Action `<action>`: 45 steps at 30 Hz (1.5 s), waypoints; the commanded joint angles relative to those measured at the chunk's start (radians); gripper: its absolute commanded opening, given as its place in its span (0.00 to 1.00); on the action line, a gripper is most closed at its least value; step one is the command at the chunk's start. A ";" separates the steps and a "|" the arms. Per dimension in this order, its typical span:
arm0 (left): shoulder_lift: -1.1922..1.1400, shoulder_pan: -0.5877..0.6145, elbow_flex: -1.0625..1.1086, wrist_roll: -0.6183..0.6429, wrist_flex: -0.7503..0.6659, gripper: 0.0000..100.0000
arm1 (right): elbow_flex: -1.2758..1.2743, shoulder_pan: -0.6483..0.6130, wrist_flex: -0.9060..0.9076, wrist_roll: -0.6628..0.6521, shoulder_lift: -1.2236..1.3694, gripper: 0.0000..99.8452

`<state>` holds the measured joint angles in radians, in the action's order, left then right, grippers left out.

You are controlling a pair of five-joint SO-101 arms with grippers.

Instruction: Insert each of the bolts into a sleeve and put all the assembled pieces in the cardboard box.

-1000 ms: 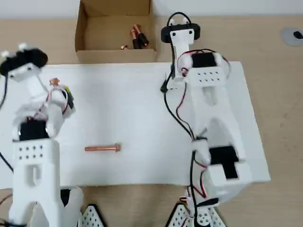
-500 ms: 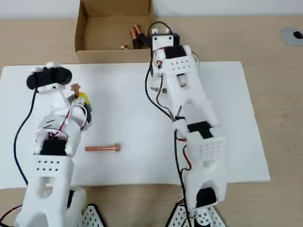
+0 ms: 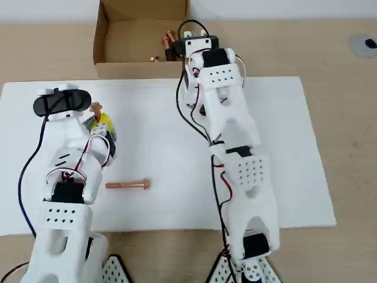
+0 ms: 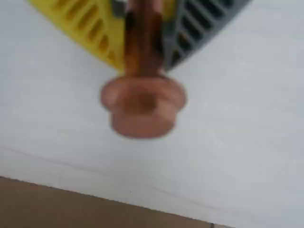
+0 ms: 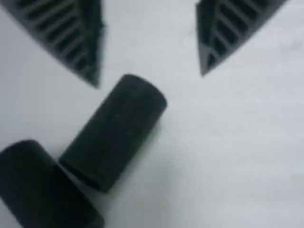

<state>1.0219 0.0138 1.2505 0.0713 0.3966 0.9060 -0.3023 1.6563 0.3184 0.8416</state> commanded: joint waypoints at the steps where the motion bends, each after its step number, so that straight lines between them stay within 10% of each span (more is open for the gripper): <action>1: 0.030 -0.011 -0.011 -0.008 -0.023 0.01 | 0.084 -0.007 0.005 -0.009 -0.005 0.19; 45: 0.035 -0.011 0.002 0.077 -0.023 0.01 | 0.165 0.058 0.100 0.235 0.113 0.19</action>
<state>1.0280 0.0138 1.2643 0.1435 0.3966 0.9828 -0.2547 1.7407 0.5762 0.9735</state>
